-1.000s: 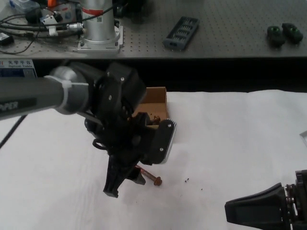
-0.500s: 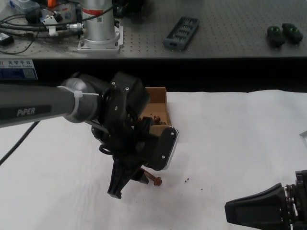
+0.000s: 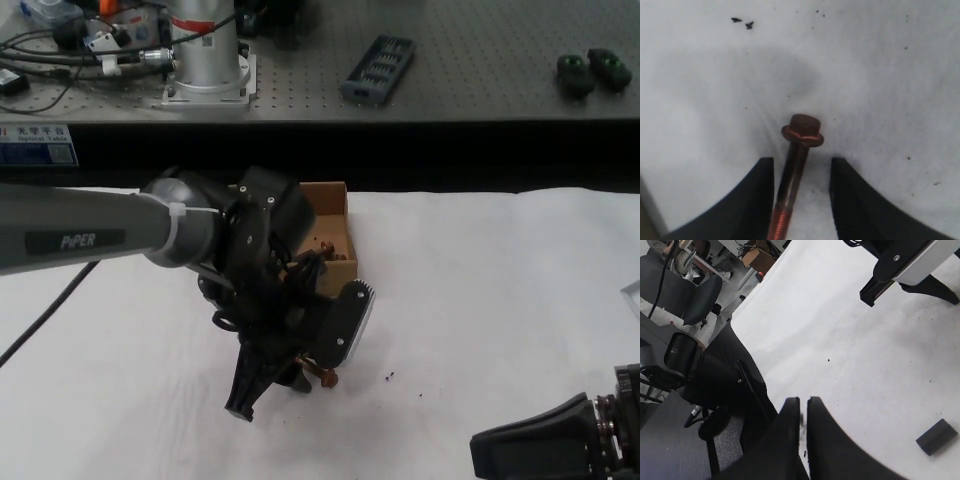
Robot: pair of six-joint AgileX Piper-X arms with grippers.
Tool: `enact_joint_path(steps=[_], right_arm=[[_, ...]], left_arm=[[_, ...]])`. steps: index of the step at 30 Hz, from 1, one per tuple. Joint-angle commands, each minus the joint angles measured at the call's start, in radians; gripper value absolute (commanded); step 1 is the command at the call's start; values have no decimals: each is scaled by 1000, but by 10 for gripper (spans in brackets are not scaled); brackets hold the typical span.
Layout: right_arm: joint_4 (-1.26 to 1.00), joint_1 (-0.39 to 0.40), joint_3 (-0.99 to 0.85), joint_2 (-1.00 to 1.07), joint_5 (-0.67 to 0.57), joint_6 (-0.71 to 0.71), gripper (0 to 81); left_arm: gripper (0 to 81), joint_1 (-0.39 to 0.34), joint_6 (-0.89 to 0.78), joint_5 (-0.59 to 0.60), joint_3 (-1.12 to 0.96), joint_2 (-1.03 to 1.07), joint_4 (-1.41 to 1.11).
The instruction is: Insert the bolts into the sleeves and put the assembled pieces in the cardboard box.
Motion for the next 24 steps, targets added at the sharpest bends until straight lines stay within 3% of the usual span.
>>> enact_joint_path(steps=[1,8,14,18,24], right_arm=[[8,-1,-2,-8,-18,-8,52],[8,-1,-2,-8,-18,-8,52],[8,-1,-2,-8,-18,-8,52],[8,-1,-2,-8,-18,-8,52],[4,-1,-2,-8,-18,-8,52]], left_arm=[[276,-5,19,-9,-5,25,-14],[272,-5,-40,-21,-5,25,-14],[177,-6,-49,-21,-5,25,-5],[170,-6,-81,-21,-5,25,18],[170,-6,-362,-21,-48,25,55]])
